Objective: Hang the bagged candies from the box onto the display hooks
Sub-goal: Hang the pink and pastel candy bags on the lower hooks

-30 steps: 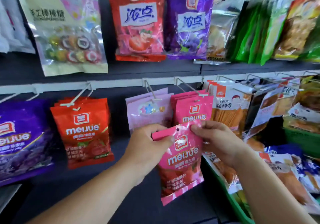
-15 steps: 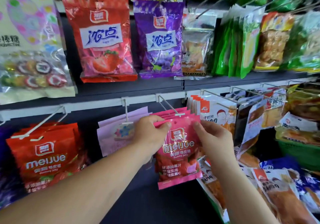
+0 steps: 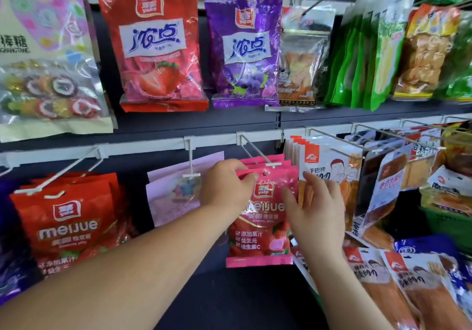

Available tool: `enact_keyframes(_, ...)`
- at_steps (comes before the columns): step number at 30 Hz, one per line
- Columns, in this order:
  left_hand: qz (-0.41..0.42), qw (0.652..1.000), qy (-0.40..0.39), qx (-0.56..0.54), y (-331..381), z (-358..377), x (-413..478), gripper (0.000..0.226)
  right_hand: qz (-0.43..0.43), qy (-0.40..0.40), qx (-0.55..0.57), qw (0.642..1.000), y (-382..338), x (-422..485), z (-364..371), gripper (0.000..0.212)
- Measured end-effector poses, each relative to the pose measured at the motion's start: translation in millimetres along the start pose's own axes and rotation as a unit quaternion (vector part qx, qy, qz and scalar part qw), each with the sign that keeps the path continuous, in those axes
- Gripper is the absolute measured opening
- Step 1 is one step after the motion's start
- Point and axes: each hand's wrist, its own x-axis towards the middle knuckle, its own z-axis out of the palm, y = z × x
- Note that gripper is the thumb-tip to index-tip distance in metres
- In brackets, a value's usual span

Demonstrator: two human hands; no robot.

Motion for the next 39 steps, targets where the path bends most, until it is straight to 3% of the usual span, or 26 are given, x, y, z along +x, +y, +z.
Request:
enact_keyframes(3,-0.010,1.000,-0.002,0.002,-14.5,-6.4,-7.7,0.018,-0.136,-0.012,-0.083,0.987,8.2,-23.8,22.5,0.049)
enact_keyframes(6,-0.041,0.997,-0.025,-0.059,-35.3,-14.7,-22.5,0.029,-0.171,-0.091,-0.112,0.975,23.6,-43.6,42.0,0.057)
enact_keyframes(12,-0.095,0.970,-0.216,-0.057,-65.7,-41.9,-53.6,0.038,-0.122,-0.148,-0.098,0.977,25.7,-45.2,61.5,0.066)
enact_keyframes(15,-0.087,0.969,-0.227,-0.047,-67.8,-65.7,-74.7,0.032,-0.059,-0.228,-0.100,0.967,10.3,-46.5,52.4,0.062)
enact_keyframes(20,-0.076,0.971,-0.220,-0.059,-80.4,-110.7,-122.2,0.034,-0.085,-0.216,-0.095,0.968,-18.9,-78.7,22.6,0.035)
enact_keyframes(21,-0.082,0.970,-0.221,-0.064,-86.0,-119.9,-135.5,0.034,-0.086,-0.226,-0.086,0.966,-23.8,-91.7,19.1,0.036)
enact_keyframes(23,-0.102,0.967,-0.220,-0.073,-101.6,-138.1,-164.3,0.035,-0.058,-0.274,-0.060,0.958,-37.8,-122.0,19.5,0.064)
enact_keyframes(27,-0.157,0.967,-0.185,-0.072,-148.8,-169.6,-230.4,0.030,0.043,-0.397,0.011,0.917,-56.2,-205.5,42.5,0.096)
enact_keyframes(32,-0.244,0.953,-0.169,-0.062,-223.6,-186.0,-327.7,0.021,0.094,-0.534,-0.017,0.840,-57.4,-330.2,70.5,0.100)
enact_keyframes(36,-0.322,0.930,-0.172,-0.051,-267.5,-187.9,-400.6,0.009,0.224,-0.639,0.007,0.736,-51.9,-404.8,79.5,0.063)
enact_keyframes(39,-0.360,0.916,-0.164,-0.064,-292.1,-195.4,-442.4,0.005,0.152,-0.680,-0.079,0.713,-27.8,-444.3,93.8,0.090)
